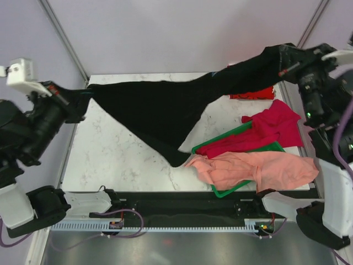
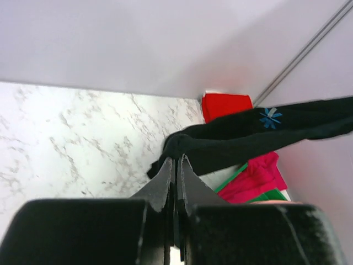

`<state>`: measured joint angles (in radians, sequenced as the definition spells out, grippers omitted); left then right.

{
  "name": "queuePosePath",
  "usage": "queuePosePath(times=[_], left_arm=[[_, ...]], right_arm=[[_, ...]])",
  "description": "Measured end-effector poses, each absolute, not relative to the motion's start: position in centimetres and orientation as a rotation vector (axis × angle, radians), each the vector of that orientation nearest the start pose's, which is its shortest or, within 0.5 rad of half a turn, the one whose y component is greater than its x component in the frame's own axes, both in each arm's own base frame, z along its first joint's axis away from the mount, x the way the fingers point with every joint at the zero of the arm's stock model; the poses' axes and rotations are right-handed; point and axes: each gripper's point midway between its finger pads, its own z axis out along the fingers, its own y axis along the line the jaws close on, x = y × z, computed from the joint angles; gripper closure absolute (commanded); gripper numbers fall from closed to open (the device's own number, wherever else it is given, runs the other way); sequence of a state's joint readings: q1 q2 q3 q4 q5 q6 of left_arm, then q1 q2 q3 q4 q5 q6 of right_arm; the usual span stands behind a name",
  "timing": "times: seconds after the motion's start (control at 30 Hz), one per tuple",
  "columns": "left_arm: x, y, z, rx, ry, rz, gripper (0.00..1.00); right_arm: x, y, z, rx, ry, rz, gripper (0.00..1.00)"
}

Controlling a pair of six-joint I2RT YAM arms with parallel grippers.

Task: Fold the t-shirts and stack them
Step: Flatten the tshirt out

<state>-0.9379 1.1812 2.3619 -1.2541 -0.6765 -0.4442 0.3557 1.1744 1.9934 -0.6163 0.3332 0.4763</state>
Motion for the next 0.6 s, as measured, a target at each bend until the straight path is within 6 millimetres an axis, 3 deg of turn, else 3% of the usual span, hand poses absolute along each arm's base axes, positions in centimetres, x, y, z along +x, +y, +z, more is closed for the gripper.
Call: queuePosePath(times=[0.17, 0.3, 0.47, 0.6], left_arm=[[15.1, -4.3, 55.1, -0.038, 1.571, -0.489, 0.98], [12.9, -2.6, 56.4, 0.022, 1.470, -0.546, 0.98], [10.8, -1.4, 59.1, 0.080, 1.331, -0.595, 0.98], [11.6, -1.2, 60.6, 0.088, 1.271, -0.518, 0.98]], right_arm=[[22.2, 4.4, 60.8, 0.305, 1.217, 0.483, 1.00], [18.5, 4.7, 62.5, 0.180, 1.129, 0.522, 1.00], [15.6, 5.9, 65.2, 0.033, 1.026, 0.568, 1.00], [15.1, 6.8, 68.7, -0.051, 0.947, 0.569, 1.00]])
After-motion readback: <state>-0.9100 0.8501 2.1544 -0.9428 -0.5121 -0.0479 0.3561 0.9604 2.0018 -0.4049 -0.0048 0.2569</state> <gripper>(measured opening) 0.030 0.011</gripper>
